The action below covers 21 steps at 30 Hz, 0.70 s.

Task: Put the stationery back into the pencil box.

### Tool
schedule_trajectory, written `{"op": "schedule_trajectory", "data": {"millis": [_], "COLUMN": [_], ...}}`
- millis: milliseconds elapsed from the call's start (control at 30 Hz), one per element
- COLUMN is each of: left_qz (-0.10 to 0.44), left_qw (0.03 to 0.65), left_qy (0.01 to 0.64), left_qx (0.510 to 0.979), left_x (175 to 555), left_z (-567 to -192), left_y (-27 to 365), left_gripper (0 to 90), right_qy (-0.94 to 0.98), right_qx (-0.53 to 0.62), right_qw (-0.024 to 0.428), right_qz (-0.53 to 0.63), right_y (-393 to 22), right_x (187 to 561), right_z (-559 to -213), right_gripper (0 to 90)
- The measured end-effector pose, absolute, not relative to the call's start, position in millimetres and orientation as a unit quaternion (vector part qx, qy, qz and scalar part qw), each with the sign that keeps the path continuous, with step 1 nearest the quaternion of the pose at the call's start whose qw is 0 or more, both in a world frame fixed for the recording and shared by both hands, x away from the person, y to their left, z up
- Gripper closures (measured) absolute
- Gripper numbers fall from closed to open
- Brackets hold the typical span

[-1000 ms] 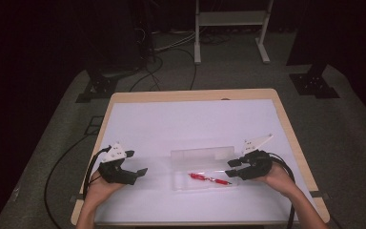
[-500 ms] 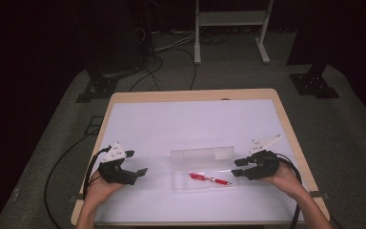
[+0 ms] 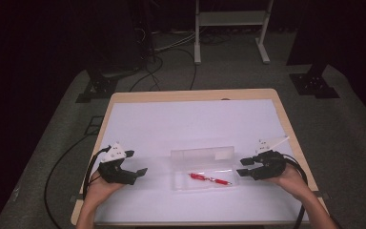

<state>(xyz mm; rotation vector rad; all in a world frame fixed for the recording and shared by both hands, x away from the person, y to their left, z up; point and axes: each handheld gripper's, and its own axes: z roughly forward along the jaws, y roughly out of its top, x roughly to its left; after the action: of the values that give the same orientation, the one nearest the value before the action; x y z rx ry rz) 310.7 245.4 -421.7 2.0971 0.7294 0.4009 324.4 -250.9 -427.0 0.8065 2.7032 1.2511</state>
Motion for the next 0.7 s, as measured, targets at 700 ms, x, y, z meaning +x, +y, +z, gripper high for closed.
{"op": "schedule_trajectory", "data": {"millis": [700], "left_qz": [0.16], "left_qw": [0.427], "left_qy": [0.293], "left_qx": [0.84], "left_x": [310.8], "left_z": [-421.9], "left_y": [245.6], "left_gripper": [13.2], "right_qy": [0.865], "right_qx": [0.289], "right_qw": [0.042], "right_qz": [0.408], "right_y": [-274.8], "right_x": [318.8], "right_z": [-428.4], "right_gripper": [45.6]}}
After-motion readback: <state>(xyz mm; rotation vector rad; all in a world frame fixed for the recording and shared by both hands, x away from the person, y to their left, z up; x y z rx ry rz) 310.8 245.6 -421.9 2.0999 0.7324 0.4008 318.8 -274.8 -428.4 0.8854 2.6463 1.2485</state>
